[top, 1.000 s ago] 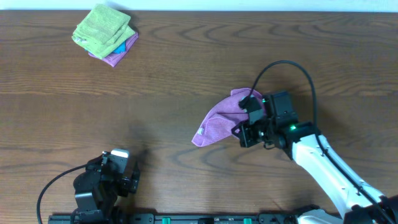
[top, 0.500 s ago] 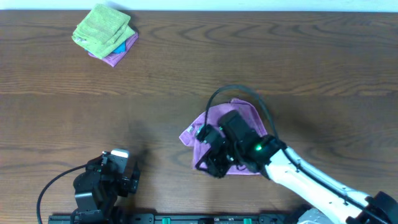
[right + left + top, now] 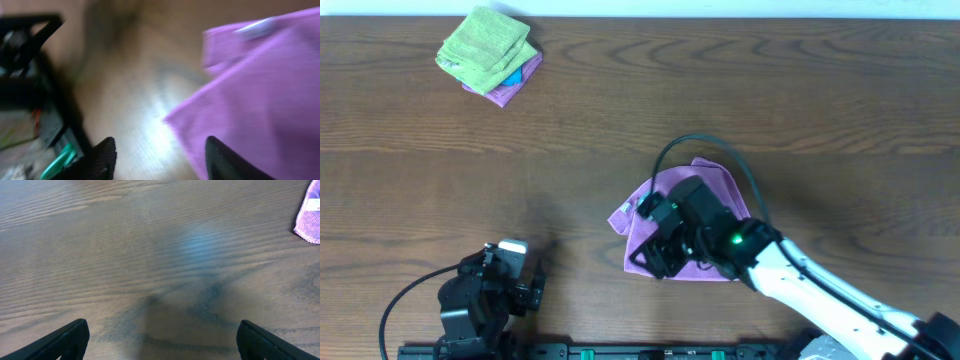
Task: Fold the cloth
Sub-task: 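Reach the left gripper to the cloth's left corner and grasp it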
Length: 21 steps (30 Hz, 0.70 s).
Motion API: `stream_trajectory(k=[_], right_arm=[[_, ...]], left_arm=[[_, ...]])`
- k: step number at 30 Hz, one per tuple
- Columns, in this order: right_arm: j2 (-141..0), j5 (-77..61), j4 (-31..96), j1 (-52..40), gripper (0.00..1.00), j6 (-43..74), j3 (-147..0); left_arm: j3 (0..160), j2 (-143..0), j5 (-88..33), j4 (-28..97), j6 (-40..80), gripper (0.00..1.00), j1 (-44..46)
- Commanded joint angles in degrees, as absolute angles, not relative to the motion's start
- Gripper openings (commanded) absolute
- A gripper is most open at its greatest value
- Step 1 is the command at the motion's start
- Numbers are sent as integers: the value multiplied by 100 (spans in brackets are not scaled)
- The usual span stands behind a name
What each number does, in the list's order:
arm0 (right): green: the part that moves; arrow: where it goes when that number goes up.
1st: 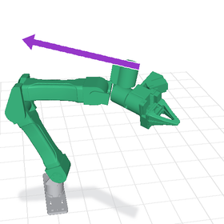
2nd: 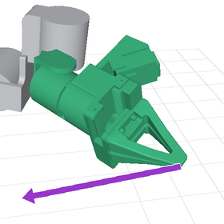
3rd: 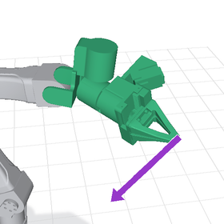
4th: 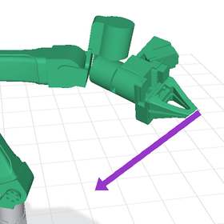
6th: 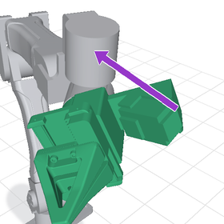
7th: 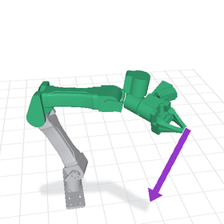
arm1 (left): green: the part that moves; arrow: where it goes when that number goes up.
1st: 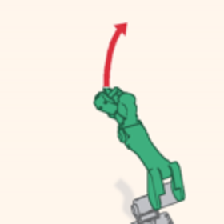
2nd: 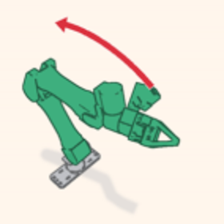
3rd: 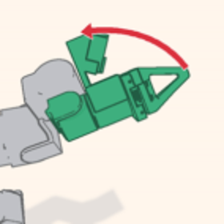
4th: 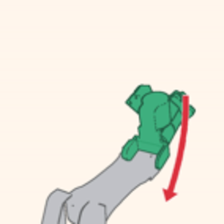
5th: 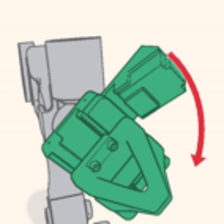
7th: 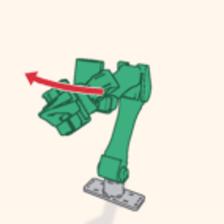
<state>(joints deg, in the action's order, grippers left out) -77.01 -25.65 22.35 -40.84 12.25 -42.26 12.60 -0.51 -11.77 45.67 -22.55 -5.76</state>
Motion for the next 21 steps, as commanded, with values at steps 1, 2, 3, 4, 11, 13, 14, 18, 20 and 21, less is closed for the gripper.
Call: stream_trajectory(k=[1, 2, 3, 4, 11, 13, 14, 18, 20, 21], right_arm=[[-7328, -2099, 2220, -3721, 62, 1660, -4239], [-7214, -2102, 2290, -3590, 64, 1717, -4239], [-7041, -2099, 2462, -3422, 64, 1717, -4239], [-6921, -2097, 2613, -3310, 64, 1710, -4239], [-5784, -2102, 3959, -2364, 65, 1306, -4237], [-5437, -2099, 4261, -2171, 65, 1210, -4237], [-5299, -2099, 4388, -2095, 65, 1188, -4235], [-4853, -2016, 4803, -1833, 64, 1149, -4156], [-4731, -1951, 4930, -1730, 64, 1151, -4069], [-4692, -1949, 4945, -1686, 64, 1151, -4012]], left_arm=[[1066, -21, -1142, 4755, -2274, 95, -543], [1066, -21, -1142, 4755, -2274, 95, -543], [1066, -21, -1142, 4755, -2274, 95, -543], [1066, -21, -1142, 4753, -2274, 95, -543], [1066, -21, -1177, 4683, -2270, 95, -543], [1066, -21, -1411, 4484, -2134, 95, -543], [1066, -21, -1623, 4318, -1885, 95, -543], [1074, -27, -2480, 3365, -792, 95, -543], [1155, -69, -2891, 2965, -270, 95, -543], [1260, -150, -2906, 2930, 27, 95, -543]])
